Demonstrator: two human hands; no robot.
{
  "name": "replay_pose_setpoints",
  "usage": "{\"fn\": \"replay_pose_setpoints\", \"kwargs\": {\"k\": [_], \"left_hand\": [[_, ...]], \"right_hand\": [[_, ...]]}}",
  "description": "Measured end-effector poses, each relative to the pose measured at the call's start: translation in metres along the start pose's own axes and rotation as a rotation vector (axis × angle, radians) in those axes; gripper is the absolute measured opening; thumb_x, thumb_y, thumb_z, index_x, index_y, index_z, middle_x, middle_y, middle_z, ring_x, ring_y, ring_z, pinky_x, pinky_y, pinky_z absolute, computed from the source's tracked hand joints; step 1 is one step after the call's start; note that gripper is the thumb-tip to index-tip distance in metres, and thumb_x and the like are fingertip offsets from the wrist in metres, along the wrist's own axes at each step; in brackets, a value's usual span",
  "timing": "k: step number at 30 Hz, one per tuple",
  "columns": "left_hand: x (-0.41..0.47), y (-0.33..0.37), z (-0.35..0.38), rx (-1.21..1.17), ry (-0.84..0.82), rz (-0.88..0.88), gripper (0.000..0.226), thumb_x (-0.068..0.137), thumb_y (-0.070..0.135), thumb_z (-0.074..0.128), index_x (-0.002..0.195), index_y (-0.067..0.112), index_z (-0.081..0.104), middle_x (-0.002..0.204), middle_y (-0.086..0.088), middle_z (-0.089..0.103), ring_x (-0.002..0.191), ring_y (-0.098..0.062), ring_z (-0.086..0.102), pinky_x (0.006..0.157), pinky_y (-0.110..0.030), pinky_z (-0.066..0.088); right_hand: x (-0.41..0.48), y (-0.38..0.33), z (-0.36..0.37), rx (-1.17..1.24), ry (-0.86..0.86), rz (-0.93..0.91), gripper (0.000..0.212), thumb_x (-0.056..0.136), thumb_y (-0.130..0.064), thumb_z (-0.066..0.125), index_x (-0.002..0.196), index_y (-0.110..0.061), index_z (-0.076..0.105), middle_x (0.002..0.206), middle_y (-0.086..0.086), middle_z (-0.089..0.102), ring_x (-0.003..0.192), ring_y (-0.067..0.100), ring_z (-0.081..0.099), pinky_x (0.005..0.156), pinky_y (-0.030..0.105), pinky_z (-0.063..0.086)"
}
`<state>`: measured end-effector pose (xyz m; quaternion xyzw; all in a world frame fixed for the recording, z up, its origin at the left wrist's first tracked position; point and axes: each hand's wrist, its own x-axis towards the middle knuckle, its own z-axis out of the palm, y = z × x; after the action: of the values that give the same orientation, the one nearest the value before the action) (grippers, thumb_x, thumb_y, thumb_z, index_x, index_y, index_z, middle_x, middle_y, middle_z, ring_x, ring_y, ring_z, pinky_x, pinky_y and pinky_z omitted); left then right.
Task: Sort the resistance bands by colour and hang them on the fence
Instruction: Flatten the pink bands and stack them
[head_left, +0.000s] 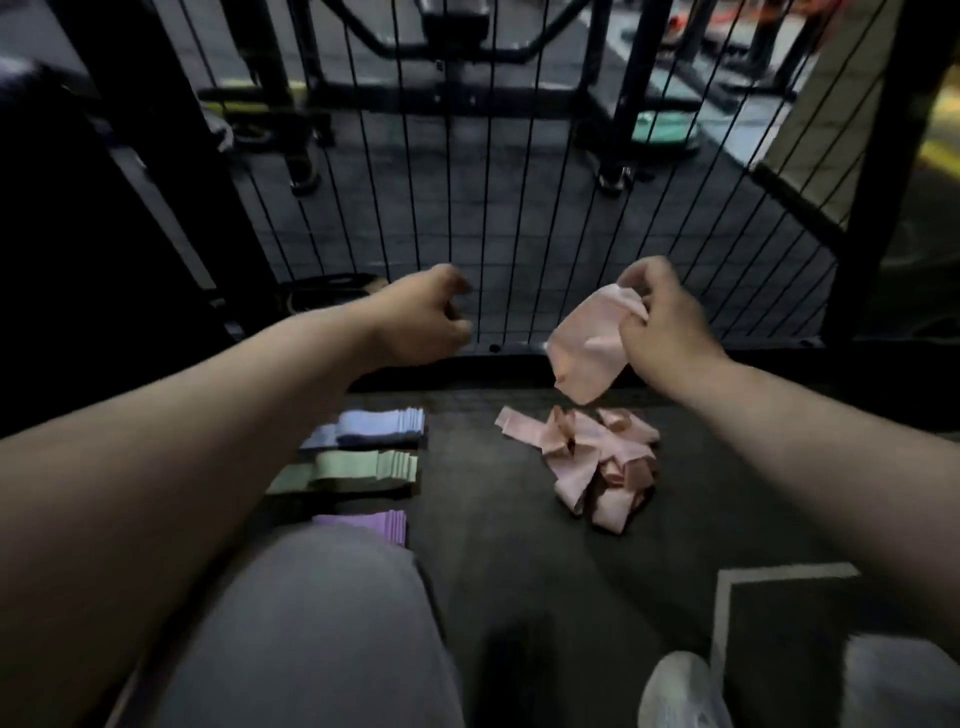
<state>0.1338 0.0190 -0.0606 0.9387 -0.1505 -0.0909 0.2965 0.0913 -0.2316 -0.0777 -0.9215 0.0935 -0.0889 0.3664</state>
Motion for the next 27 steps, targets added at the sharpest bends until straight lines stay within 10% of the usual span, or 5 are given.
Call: {"fn": "replay_pose_setpoints", "kwargs": {"k": [4,8,12,17,27], "left_hand": [[-0.037,0.068,-0.011,-0.356,-0.021,0.045,0.073,0.084,0.028,0.077,0.146,0.022,0.039,0.137,-0.003,0.053,0.114,-0.012,0.059,0.088,-0.021,0.052],[-0.068,0.101,0.017,-0.100,-0.057,0.269,0.113,0.070,0.047,0.079,0.155,0.024,0.008,0.155,-0.002,0.022,0.144,-0.019,0.026,0.117,-0.038,0.031],[-0.083,0.096,0.024,-0.495,-0.006,0.248,0.062,0.088,0.013,0.067,0.141,0.019,0.034,0.121,-0.003,0.061,0.104,-0.017,0.065,0.086,-0.036,0.056],[-0.115,0.061,0.031,-0.821,-0.121,0.096,0.016,0.099,0.008,0.055,0.113,0.012,0.064,0.084,-0.006,0.066,0.073,-0.016,0.063,0.068,-0.030,0.053],[-0.111,0.052,0.010,-1.209,-0.226,-0.153,0.029,0.093,0.013,0.063,0.114,-0.006,0.066,0.108,-0.021,0.071,0.089,-0.027,0.069,0.079,-0.037,0.057]], "right_hand": [[-0.027,-0.058,-0.044,0.303,-0.047,0.054,0.018,0.089,-0.007,0.059,0.102,-0.020,0.059,0.106,0.010,0.064,0.086,0.024,0.065,0.069,0.040,0.059],[-0.072,-0.092,-0.069,0.587,-0.164,0.058,0.033,0.089,-0.006,0.067,0.121,-0.011,0.057,0.109,0.009,0.069,0.090,0.019,0.072,0.080,0.035,0.061],[-0.102,-0.098,-0.081,0.664,-0.431,-0.015,0.044,0.095,-0.003,0.057,0.137,-0.016,0.051,0.113,0.005,0.068,0.103,0.014,0.069,0.094,0.035,0.056],[-0.100,-0.084,-0.067,0.145,-0.366,-0.205,0.038,0.093,-0.019,0.066,0.130,-0.024,0.060,0.099,-0.008,0.066,0.088,0.000,0.065,0.083,0.022,0.055],[-0.093,-0.091,-0.029,0.523,-0.261,-0.046,0.006,0.094,-0.016,0.066,0.097,-0.013,0.069,0.095,0.012,0.074,0.082,0.026,0.072,0.068,0.036,0.061]]}}
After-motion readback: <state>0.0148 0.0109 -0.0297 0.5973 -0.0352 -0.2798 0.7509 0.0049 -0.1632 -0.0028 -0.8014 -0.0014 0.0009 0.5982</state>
